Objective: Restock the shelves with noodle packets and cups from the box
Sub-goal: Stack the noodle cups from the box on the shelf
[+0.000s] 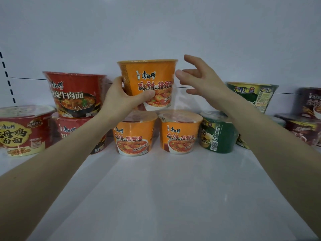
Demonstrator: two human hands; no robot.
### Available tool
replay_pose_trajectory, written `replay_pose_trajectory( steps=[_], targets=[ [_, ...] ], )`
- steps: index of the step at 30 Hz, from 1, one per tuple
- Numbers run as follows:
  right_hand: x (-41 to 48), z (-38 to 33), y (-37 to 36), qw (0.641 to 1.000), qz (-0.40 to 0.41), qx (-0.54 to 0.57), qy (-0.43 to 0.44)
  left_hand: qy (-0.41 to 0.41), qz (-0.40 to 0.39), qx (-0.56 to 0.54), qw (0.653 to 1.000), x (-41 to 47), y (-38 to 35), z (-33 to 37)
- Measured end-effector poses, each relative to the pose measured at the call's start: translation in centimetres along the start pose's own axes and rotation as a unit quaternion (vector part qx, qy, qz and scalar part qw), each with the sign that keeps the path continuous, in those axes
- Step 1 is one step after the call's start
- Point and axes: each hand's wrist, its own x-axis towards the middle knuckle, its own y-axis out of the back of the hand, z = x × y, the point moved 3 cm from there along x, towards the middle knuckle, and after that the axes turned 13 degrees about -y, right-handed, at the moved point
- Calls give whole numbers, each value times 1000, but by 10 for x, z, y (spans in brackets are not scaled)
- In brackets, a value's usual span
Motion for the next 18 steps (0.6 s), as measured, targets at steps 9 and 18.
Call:
replay_pose_trajectory(
  steps=[9, 18],
  targets=[
    [5, -13, -5, 999, -37, 23, -9, 47, -74, -58, 994, 0, -3, 5],
    [3, -13, -2, 994, -39, 98, -9, 81, -127, -161, 975, -1, 4, -6]
  ],
)
